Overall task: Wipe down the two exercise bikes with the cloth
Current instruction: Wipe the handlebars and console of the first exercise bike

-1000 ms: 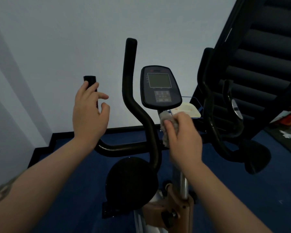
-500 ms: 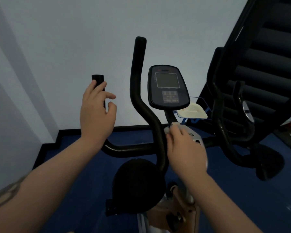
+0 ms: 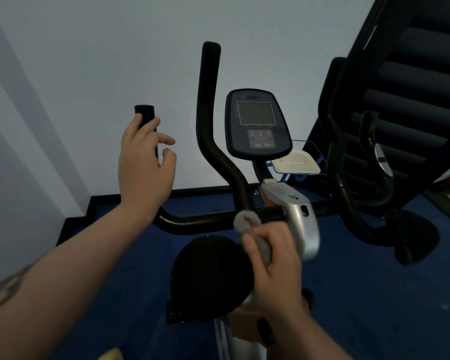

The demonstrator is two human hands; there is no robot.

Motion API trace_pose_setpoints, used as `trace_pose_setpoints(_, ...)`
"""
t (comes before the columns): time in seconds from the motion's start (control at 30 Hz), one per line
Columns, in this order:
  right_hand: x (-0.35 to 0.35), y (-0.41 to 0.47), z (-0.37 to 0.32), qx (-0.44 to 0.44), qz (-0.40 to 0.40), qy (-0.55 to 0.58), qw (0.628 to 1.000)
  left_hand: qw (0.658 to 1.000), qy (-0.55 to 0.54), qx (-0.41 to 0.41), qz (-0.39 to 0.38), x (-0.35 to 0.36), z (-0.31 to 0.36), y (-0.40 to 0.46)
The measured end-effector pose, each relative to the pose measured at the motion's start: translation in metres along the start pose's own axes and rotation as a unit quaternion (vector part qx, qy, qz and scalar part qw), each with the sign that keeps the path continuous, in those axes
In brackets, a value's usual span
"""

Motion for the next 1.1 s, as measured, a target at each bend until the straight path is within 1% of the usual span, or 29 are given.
trace_pose_setpoints(0.03,-0.003,-0.005,0.0,-0.018,-0.01,0.01,1.0,1.0,0.001,0.0,0.0,0.0,0.0,0.0)
trace_pose_setpoints(0.07,-0.005,-0.003,-0.002,-0.045,-0.025,-0.007,0.999,1.0,0.002,0.0,-0.001,0.001,0.0,0.0)
trace_pose_setpoints(0.13,0.004,0.022,-0.008,-0.104,-0.049,-0.087,0.99,1.0,0.007,0.001,-0.001,0.001,-0.001,0.002)
trace_pose_setpoints(0.17,0.011,0.042,-0.012,-0.112,-0.053,-0.118,0.985,1.0,0.011,0.001,-0.003,0.001,-0.001,0.002)
trace_pose_setpoints(0.27,0.036,0.09,-0.027,-0.121,-0.063,-0.155,0.979,1.0,0.013,-0.003,-0.006,0.001,-0.001,0.002)
trace_pose_setpoints(0.33,0.038,0.094,-0.026,-0.11,-0.048,-0.144,0.982,1.0,0.013,-0.002,-0.008,0.001,0.0,0.0)
trace_pose_setpoints(0.43,0.02,0.057,-0.011,-0.061,-0.044,-0.086,0.993,1.0,0.009,-0.002,-0.003,0.0,-0.001,-0.001)
trace_pose_setpoints(0.53,0.005,0.024,-0.002,-0.056,-0.063,-0.038,0.996,1.0,0.004,-0.007,0.003,0.0,-0.001,-0.001)
trace_pose_setpoints(0.57,0.004,0.026,-0.004,-0.07,-0.071,-0.048,0.994,1.0,0.002,-0.009,0.004,0.0,-0.001,-0.001)
trace_pose_setpoints(0.63,0.013,0.046,-0.015,-0.12,-0.096,-0.113,0.982,1.0,0.002,-0.012,0.005,0.0,0.0,0.0)
trace_pose_setpoints(0.7,0.03,0.067,-0.03,-0.154,-0.123,-0.193,0.961,1.0,0.001,-0.015,0.001,-0.001,0.0,0.001)
trace_pose_setpoints(0.77,0.043,0.08,-0.04,-0.166,-0.129,-0.255,0.944,1.0,-0.005,-0.019,-0.001,-0.001,0.0,0.0)
trace_pose_setpoints(0.83,0.046,0.08,-0.041,-0.167,-0.151,-0.285,0.931,1.0,-0.016,-0.022,-0.006,-0.002,0.0,-0.001)
trace_pose_setpoints(0.9,0.039,0.074,-0.039,-0.161,-0.192,-0.249,0.935,0.999,-0.027,-0.025,-0.008,-0.001,0.0,-0.002)
trace_pose_setpoints(0.97,0.029,0.066,-0.038,-0.13,-0.234,-0.183,0.946,0.998,-0.047,-0.032,-0.004,-0.002,-0.001,-0.001)
trace_pose_setpoints(1.03,0.026,0.061,-0.038,-0.113,-0.264,-0.179,0.941,0.997,-0.064,-0.039,0.002,-0.003,-0.002,0.0)
trace_pose_setpoints(1.07,0.024,0.062,-0.038,-0.101,-0.27,-0.189,0.939,0.997,-0.07,-0.041,0.002,-0.003,-0.002,0.0)
trace_pose_setpoints(1.1,0.022,0.064,-0.038,-0.088,-0.258,-0.195,0.942,0.996,-0.076,-0.043,-0.001,-0.003,-0.002,-0.001)
Point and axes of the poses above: each hand's wrist, its own y-axis towards the middle knuckle, its own x-axis out of the palm, z = x × y, the point moved 7 cm from there along y, towards the middle knuckle, and after that the axes turned 8 degrees about z, right-handed, at the moved point
